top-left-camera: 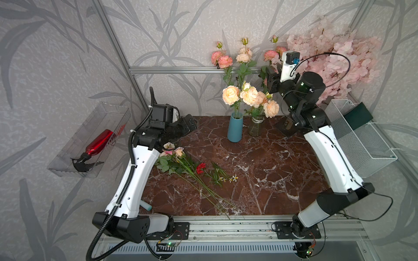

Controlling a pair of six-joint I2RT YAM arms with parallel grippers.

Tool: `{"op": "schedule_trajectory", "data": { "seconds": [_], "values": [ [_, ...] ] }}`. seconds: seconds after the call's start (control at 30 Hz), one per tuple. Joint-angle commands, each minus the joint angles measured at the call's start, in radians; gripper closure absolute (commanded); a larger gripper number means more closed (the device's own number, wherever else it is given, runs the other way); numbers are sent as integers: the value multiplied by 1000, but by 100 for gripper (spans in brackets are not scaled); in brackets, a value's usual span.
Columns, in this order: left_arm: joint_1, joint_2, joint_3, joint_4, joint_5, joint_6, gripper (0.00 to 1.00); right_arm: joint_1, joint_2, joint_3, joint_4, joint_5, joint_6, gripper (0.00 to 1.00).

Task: Place the pink flowers into the vase
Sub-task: Place the flower in the vase.

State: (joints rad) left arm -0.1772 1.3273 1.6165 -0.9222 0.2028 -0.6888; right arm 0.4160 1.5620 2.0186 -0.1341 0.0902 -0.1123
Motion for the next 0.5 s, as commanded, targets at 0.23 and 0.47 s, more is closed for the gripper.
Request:
{"op": "schedule_trajectory", "data": {
  "seconds": [0.23,0.47],
  "values": [
    [180,-4,-217,-182,-96,-154,2,196,-131,39,-300,-329,6,53],
    [237,-32,-417,-83,-67,-246,3,424,-40,43,-351,-550,176,60]
  ]
}}
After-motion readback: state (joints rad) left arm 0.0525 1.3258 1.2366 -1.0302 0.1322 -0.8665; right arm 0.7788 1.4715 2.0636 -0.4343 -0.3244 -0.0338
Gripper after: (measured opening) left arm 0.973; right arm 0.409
